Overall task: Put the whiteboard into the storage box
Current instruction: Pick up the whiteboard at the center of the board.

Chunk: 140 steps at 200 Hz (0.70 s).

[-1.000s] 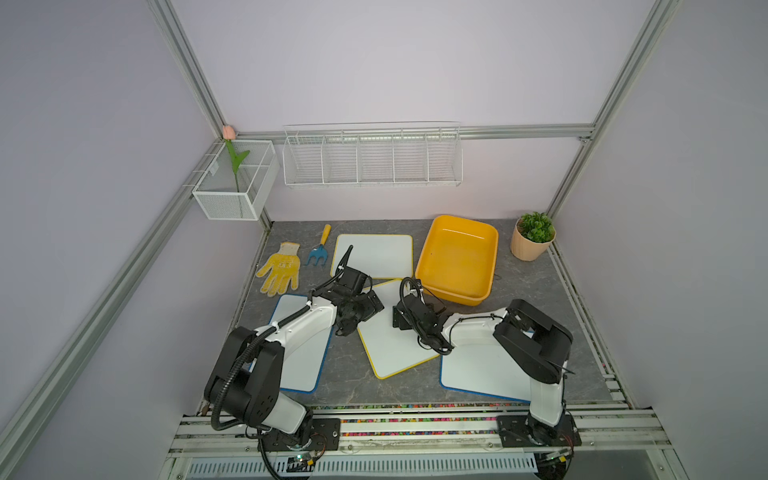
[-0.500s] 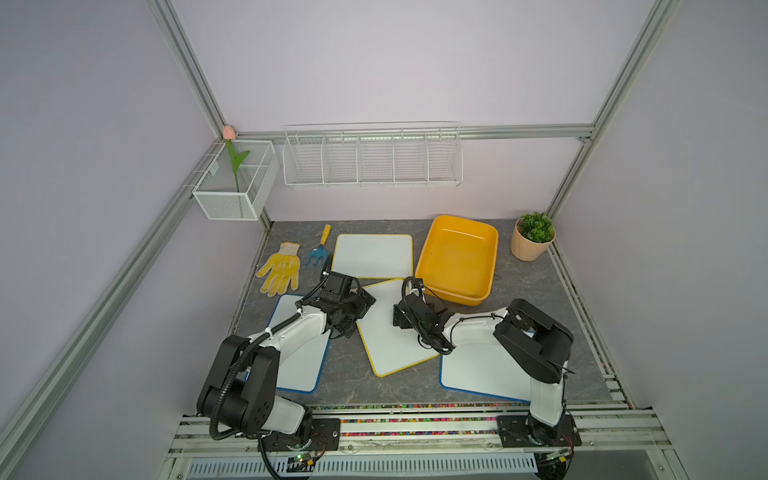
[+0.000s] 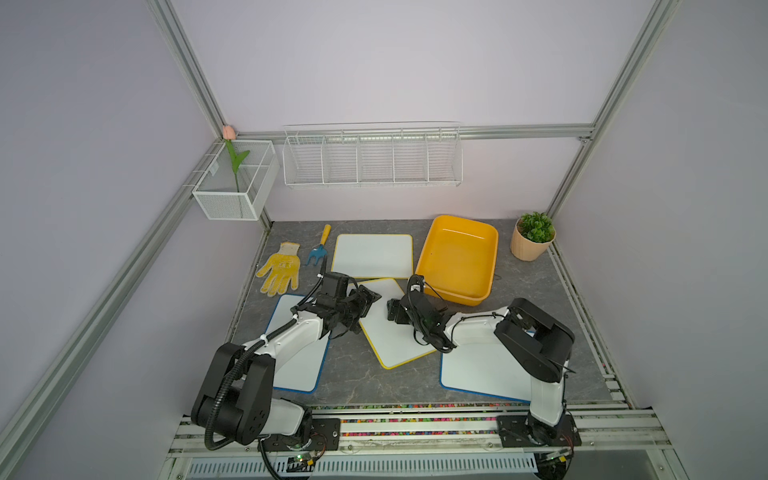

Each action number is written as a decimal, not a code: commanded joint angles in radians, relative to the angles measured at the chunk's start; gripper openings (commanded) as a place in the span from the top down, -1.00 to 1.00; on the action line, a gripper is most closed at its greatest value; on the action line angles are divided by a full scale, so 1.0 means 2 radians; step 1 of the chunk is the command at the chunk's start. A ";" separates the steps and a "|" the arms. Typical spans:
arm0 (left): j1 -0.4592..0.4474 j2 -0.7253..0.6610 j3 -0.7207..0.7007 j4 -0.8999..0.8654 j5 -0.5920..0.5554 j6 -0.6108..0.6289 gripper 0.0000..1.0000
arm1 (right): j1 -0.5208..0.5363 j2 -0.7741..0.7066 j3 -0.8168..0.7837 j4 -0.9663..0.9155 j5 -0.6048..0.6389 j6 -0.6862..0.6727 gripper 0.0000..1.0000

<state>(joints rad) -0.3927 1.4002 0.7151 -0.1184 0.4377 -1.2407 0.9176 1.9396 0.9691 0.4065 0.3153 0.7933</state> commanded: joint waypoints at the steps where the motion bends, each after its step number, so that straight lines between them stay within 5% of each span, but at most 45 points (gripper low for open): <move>1: -0.006 -0.014 0.024 0.083 0.045 0.026 -0.66 | 0.022 0.026 -0.031 -0.081 -0.112 0.009 -0.78; 140: 0.003 -0.075 0.012 0.050 0.045 0.059 -0.56 | 0.011 0.016 -0.042 -0.081 -0.106 0.015 -0.79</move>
<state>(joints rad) -0.3882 1.3048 0.7139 -0.1169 0.5098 -1.1210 0.9161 1.9217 0.9440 0.4702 0.2291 0.8505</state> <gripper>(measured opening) 0.787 0.893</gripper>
